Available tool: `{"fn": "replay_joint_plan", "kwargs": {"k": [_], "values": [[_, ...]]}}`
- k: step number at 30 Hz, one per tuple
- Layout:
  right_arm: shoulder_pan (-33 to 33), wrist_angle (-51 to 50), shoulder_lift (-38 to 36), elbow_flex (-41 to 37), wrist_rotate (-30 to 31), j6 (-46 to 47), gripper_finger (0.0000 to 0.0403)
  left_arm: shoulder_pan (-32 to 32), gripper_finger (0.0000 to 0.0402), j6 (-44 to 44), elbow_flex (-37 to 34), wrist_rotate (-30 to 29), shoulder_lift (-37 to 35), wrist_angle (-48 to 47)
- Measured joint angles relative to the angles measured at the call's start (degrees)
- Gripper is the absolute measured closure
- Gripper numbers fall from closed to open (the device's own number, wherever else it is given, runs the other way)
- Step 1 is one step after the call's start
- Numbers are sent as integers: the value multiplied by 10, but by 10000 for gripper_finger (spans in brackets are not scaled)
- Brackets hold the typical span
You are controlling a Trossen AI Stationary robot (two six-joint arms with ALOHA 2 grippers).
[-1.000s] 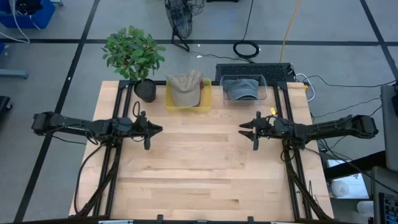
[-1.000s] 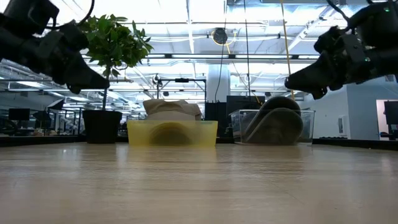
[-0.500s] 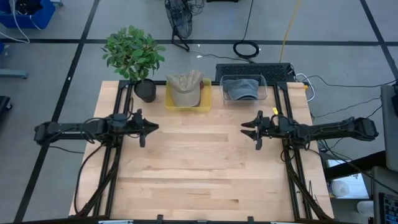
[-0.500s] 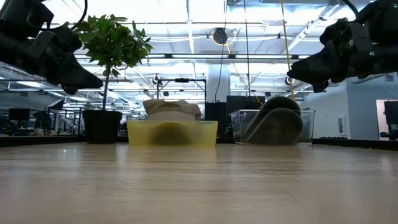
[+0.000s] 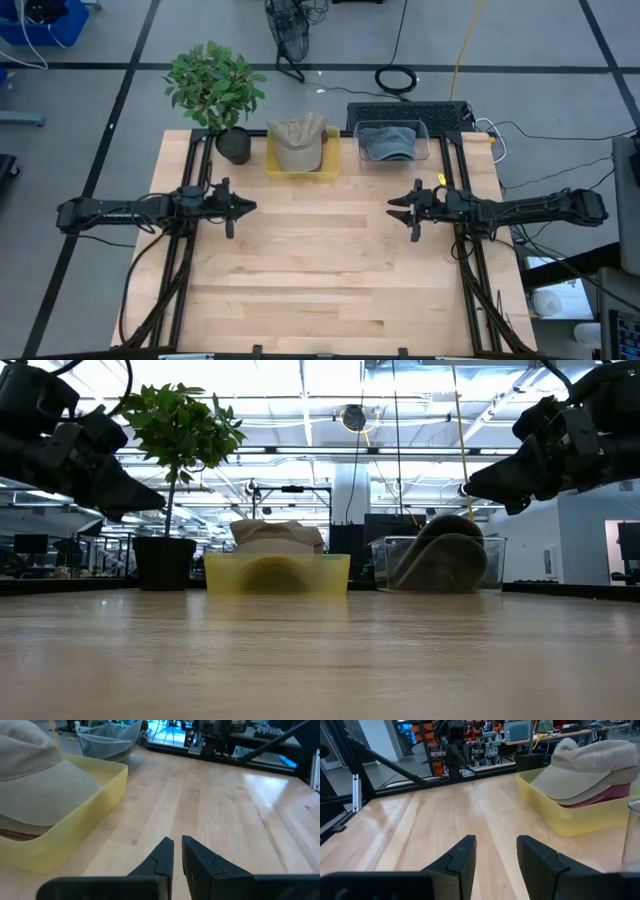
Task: Pick & Place hat
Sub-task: Return to Home Position
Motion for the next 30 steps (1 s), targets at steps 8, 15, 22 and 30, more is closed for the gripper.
{"fn": "replay_joint_plan", "kwargs": {"k": [8,15,22,30], "values": [[0,27,-1,0,-22,-28,275,-1,360,10,-1,11,0,41],[0,56,-27,-1,-75,-37,275,-1,360,4,-1,13,-5,28],[0,7,-75,-1,-75,-42,275,-1,360,-2,0,15,-39,2],[0,-30,-146,-1,-73,-43,275,-1,360,-11,26,17,-86,-79]]}}
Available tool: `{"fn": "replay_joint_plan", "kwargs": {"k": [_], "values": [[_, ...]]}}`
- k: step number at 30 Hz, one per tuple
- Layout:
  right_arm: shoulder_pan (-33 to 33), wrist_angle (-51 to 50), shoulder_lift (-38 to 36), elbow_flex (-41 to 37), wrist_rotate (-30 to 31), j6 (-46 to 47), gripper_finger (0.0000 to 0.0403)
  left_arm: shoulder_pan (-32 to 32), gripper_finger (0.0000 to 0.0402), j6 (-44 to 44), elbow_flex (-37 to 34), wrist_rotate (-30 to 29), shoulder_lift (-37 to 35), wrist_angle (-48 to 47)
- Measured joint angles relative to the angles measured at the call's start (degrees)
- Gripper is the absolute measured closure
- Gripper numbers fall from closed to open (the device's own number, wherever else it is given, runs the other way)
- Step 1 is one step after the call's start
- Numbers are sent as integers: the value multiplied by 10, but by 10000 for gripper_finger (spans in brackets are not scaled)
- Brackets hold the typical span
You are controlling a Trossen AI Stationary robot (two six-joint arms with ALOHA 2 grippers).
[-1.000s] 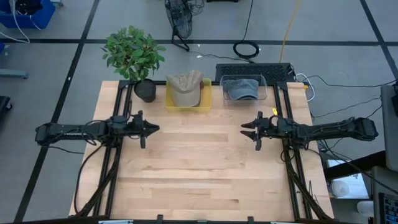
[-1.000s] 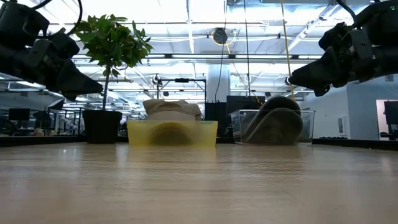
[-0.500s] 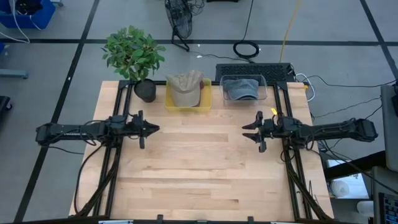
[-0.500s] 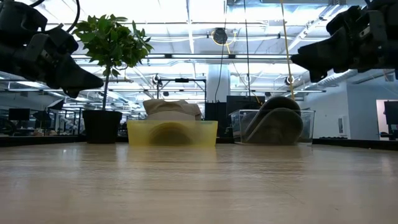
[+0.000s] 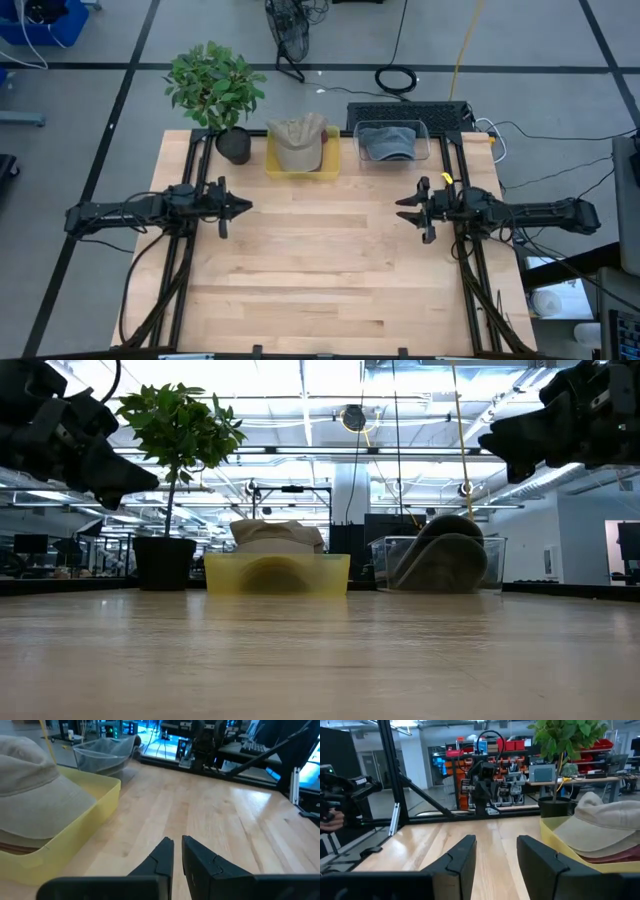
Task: Pick & Place hat
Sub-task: Return to Home Position
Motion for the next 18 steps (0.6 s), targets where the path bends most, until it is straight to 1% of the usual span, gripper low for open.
{"fn": "replay_joint_plan", "kwargs": {"k": [5,9,18], "values": [[0,-45,-35,0,16,-4,275,0,360,-1,0,1,-11,-2],[0,-61,-58,0,16,-5,275,0,360,-1,0,1,-12,-2],[0,-149,-94,33,16,-30,275,0,360,-1,0,1,-11,-3]]}}
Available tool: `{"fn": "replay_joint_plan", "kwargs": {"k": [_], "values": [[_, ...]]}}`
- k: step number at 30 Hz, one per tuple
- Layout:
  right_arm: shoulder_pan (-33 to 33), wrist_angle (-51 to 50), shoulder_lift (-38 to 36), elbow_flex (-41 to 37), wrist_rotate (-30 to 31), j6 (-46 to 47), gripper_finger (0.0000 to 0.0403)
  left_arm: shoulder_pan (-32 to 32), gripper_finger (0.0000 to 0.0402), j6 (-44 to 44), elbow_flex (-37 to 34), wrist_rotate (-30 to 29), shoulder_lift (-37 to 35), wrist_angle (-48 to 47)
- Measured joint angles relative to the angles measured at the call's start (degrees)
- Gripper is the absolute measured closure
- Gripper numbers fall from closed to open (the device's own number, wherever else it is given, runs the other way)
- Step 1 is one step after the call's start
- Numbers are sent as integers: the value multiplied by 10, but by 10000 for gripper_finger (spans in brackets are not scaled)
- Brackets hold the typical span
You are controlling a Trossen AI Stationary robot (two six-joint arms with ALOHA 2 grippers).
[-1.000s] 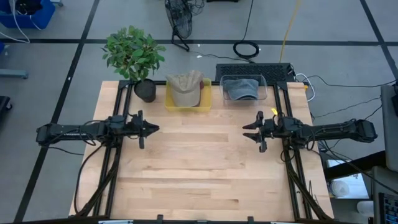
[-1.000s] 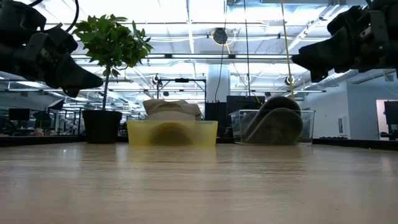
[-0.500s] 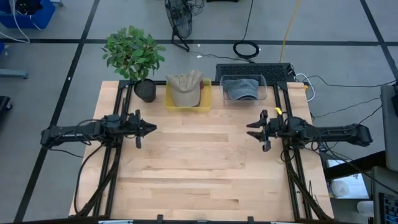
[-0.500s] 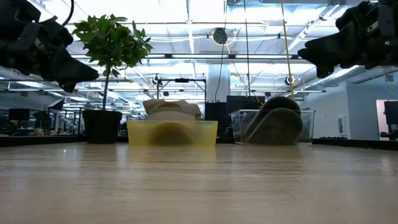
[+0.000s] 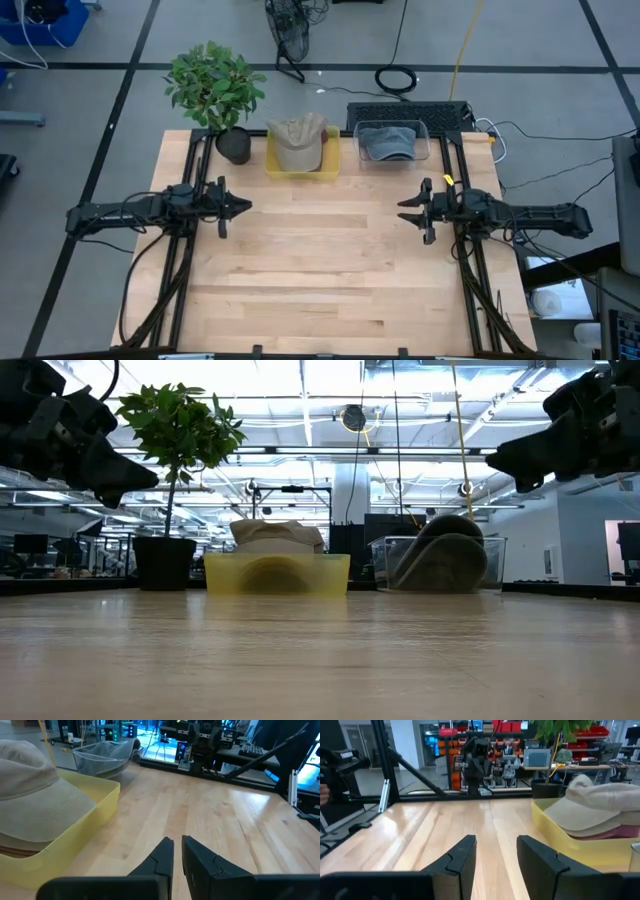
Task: Pick & Place hat
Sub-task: Return to Home Position
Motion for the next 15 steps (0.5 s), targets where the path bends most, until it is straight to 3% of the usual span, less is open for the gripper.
{"fn": "replay_joint_plan", "kwargs": {"k": [15], "values": [[0,-45,0,-17,43,2,275,0,360,30,0,0,0,3]]}}
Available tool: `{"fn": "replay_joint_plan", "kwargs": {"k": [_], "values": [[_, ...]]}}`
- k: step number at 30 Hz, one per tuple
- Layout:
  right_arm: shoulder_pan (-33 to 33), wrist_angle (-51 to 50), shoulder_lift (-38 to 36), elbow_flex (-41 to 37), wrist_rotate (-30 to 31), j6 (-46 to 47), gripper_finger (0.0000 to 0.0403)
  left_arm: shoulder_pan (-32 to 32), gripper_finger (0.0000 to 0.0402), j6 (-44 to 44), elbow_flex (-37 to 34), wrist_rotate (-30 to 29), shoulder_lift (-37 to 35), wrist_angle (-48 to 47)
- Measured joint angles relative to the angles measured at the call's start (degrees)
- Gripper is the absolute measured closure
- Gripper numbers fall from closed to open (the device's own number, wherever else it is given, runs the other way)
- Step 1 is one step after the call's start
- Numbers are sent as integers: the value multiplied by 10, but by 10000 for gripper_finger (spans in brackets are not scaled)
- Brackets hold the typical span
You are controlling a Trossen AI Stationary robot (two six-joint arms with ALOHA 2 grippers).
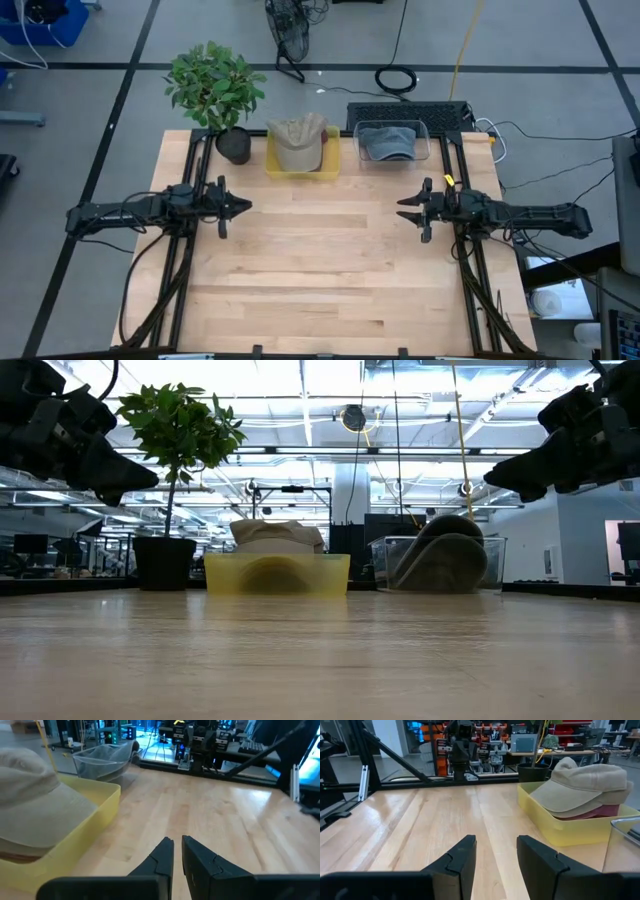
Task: Pick & Place hat
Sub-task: Return to Home Position
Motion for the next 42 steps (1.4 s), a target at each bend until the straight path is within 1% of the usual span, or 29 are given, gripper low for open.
{"fn": "replay_joint_plan", "kwargs": {"k": [5,42], "values": [[0,0,0,0,-1,0,275,0,360,-50,0,0,0,2],[0,1,0,-1,-1,0,275,0,360,-46,-1,0,0,5]]}}
